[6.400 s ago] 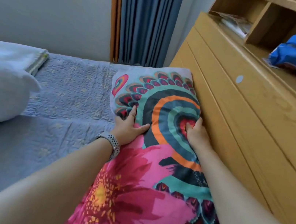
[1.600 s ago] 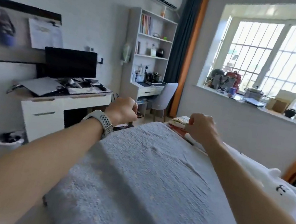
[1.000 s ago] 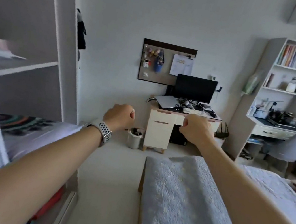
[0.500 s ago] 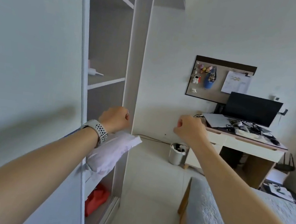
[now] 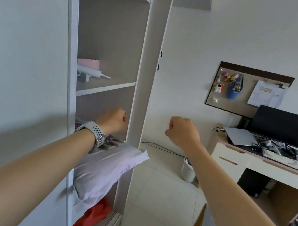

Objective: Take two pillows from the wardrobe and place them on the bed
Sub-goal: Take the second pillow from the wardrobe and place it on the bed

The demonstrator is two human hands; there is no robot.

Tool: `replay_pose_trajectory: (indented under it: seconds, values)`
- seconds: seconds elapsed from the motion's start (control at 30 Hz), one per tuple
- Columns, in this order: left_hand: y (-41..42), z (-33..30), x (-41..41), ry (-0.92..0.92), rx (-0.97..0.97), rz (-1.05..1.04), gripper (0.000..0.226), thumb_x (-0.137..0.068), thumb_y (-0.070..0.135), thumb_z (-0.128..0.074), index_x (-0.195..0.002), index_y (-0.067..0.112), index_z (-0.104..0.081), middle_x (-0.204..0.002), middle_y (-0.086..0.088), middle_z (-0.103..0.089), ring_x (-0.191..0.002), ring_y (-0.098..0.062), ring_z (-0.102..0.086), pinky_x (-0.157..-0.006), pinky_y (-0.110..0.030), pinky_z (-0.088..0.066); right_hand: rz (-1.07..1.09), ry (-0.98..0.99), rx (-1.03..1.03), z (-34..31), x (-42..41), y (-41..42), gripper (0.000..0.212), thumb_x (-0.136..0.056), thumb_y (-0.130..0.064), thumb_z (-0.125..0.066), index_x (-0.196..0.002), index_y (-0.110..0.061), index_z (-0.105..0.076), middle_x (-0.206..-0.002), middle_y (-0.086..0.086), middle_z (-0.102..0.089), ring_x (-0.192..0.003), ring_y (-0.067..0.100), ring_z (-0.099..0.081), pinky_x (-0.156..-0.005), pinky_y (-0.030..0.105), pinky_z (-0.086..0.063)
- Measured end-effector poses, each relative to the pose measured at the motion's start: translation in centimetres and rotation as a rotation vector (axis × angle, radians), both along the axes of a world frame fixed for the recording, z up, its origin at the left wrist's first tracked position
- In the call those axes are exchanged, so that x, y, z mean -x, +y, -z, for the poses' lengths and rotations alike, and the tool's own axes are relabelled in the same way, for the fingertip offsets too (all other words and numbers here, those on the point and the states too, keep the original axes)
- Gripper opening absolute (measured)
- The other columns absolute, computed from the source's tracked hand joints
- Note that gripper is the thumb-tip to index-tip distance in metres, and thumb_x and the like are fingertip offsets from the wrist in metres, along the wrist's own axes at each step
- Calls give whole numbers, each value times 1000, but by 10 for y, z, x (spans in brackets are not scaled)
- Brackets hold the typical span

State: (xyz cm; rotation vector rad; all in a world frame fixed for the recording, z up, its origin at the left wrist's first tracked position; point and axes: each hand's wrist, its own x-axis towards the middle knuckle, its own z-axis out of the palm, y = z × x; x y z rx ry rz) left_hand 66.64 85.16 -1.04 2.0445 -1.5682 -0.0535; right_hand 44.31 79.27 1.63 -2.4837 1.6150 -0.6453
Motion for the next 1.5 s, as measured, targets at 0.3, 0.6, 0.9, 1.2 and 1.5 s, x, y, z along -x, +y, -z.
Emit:
replay_pose_trajectory:
  seconds: [0.3,0.6,0.9,1.2,1.5]
  values:
    - [-56,28,-34,60,-49,-295,15,-78,2,-59,-64,9,-60,-64,-3,-63,-62,-20,-59,-53,-29,-45,-268,22,-79,15,-55,-122,15,-79,-14,-55,-68,-20,-47,-88,7,-57,-79,31,-55,-65,30,-43]
    - [-86,82,-103,27,-95,-698,37,-76,2,-56,-45,14,-38,-43,-1,-34,-41,-19,-38,-48,-30,-38,-524,61,-108,55,-170,-174,3,-82,-15,-57,-83,-13,-59,-88,11,-63,-80,31,-61,-63,33,-51]
    - [-103,113,-179,199,-278,-953,37,-81,34,-63,-108,10,-62,-123,-23,-60,-120,-43,-53,-103,-52,-43,-631,88,-136,88,-251,-231,6,-84,-16,-58,-82,-16,-53,-83,8,-62,-76,27,-60,-65,33,-51]
    - [-87,170,-216,480,-344,-1293,106,-70,82,-48,-153,24,-14,-156,-26,-18,-140,-46,-23,-113,-54,-27,-879,139,-376,132,-352,-282,56,-88,-51,-58,-125,-11,-50,-123,13,-55,-109,33,-56,-90,40,-49]
    - [-86,170,-210,483,-563,-1505,108,-68,91,-32,-153,33,1,-157,-30,-5,-138,-50,-24,-108,-52,-31,-1127,234,-425,170,-409,-300,65,-89,-54,-57,-133,-8,-43,-125,17,-56,-112,35,-56,-74,33,-40]
